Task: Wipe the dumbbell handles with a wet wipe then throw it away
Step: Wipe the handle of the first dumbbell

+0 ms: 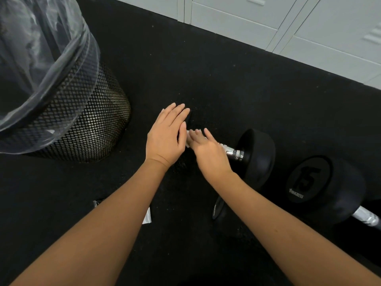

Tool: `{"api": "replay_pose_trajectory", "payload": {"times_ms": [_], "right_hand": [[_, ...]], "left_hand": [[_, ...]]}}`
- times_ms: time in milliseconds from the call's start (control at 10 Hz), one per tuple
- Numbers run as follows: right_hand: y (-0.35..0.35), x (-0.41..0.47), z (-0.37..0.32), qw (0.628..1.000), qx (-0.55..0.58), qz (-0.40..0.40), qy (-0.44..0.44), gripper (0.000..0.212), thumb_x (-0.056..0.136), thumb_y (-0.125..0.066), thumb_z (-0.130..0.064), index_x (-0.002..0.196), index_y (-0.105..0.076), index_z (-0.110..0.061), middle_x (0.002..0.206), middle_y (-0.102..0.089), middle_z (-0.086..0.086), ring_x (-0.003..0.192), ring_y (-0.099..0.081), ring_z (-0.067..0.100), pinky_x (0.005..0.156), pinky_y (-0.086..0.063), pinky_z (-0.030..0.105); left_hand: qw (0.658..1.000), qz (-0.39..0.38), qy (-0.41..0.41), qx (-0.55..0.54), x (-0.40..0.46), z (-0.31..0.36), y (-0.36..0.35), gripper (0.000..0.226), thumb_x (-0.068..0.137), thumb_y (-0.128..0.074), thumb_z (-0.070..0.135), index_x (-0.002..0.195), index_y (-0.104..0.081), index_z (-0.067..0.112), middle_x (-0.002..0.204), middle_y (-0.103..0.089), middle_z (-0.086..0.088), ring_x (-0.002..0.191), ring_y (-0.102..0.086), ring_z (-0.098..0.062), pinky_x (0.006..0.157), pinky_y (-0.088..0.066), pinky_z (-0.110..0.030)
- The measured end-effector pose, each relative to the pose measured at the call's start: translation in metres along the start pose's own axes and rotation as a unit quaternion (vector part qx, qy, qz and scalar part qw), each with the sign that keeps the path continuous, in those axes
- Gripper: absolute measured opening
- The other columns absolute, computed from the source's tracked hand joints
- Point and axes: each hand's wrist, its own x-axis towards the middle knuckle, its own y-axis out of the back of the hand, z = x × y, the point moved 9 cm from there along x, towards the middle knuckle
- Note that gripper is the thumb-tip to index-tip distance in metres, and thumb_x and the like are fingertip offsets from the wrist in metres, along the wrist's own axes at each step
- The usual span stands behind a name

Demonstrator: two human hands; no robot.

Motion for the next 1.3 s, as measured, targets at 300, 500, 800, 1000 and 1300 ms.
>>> {"api": "replay_pose_trajectory", "payload": {"times_ms": [300, 500, 800, 1000, 1300], "right_hand": [[0.007, 0.009, 0.006, 0.997, 0.048, 0.020, -0.056, 0.047, 0.093, -0.043, -0.001, 0.139, -0.037, -0.006, 0.145, -0.040, 0.010, 0.138, -0.030, 0.020, 0.117, -0.004, 0.029], [0.002, -0.006, 0.031, 0.998, 0.035, -0.021, -0.053, 0.049, 0.093, -0.041, -0.001, 0.141, -0.037, -0.011, 0.147, -0.039, 0.008, 0.142, -0.024, 0.024, 0.117, -0.010, 0.034], [-0.007, -0.004, 0.039, 0.995, 0.065, -0.038, -0.067, 0.053, 0.091, -0.045, 0.001, 0.141, -0.038, -0.017, 0.149, -0.036, 0.005, 0.141, -0.026, 0.024, 0.117, -0.020, 0.036], [-0.007, 0.015, 0.054, 0.983, 0.095, -0.079, -0.133, 0.035, 0.096, -0.045, -0.019, 0.129, -0.054, -0.024, 0.105, -0.058, 0.007, 0.094, -0.057, 0.025, 0.082, -0.044, 0.032], [-0.011, 0.006, 0.072, 0.980, 0.130, -0.028, -0.149, 0.030, 0.093, -0.049, -0.017, 0.119, -0.063, -0.022, 0.103, -0.063, 0.010, 0.095, -0.059, 0.027, 0.080, -0.046, 0.029]], "left_hand": [[1.000, -0.006, 0.000, -0.001, 0.000, 0.000, 0.000, 0.044, 0.096, -0.030, 0.024, 0.131, -0.052, 0.011, 0.138, -0.051, -0.005, 0.135, -0.038, -0.019, 0.115, -0.029, -0.038], [1.000, 0.007, -0.002, 0.000, 0.000, -0.001, -0.001, 0.041, 0.096, -0.033, 0.023, 0.131, -0.053, 0.012, 0.137, -0.053, -0.004, 0.135, -0.039, -0.018, 0.115, -0.029, -0.037], [1.000, 0.007, -0.004, 0.012, -0.001, -0.001, -0.001, 0.041, 0.097, -0.033, 0.023, 0.131, -0.052, 0.012, 0.138, -0.052, -0.003, 0.135, -0.038, -0.017, 0.115, -0.028, -0.036], [1.000, 0.007, -0.004, 0.002, -0.001, -0.001, 0.000, 0.042, 0.096, -0.032, 0.023, 0.131, -0.053, 0.012, 0.137, -0.052, -0.004, 0.135, -0.038, -0.018, 0.115, -0.028, -0.036], [1.000, 0.012, -0.003, -0.004, 0.000, -0.002, 0.000, 0.041, 0.096, -0.032, 0.023, 0.130, -0.053, 0.012, 0.136, -0.053, -0.003, 0.134, -0.039, -0.018, 0.112, -0.033, -0.037]]}}
